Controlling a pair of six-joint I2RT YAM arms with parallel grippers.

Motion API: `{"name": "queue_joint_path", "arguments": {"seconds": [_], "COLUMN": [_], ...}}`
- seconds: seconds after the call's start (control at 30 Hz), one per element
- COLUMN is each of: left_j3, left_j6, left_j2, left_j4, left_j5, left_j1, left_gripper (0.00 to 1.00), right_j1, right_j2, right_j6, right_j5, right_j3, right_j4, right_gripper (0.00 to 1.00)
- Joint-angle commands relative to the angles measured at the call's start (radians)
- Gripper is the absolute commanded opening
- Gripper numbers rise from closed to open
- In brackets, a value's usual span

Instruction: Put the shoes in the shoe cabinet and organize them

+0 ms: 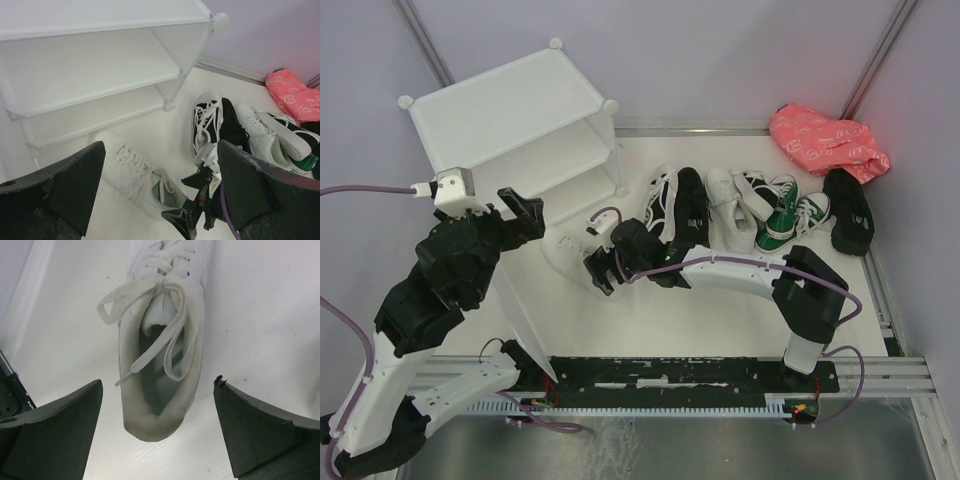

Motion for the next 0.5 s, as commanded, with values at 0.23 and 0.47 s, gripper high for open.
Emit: {"name": "queue_joint_path", "arguments": {"seconds": [0.23,0.47], "left_j3": [-0.010,-0.032], "left_j6": [0.068,0.069], "left_j2": [-0.030,-0.049], "left_j4": [0.057,0.054], "left_j5": [-0.015,-0.020], "left_j1": [0.001,0.001], "left_gripper": [0.99,0.99], "right_j1": [0.019,0.033], "right_j2": [-0.071,-0.088], "right_j6": [-0.006,-0.005], "right_j5": [0.001,0.011], "right_j3": [0.073,0.006], "right_j4": [0.046,-0.008], "right_gripper": [0.99,0.99]}}
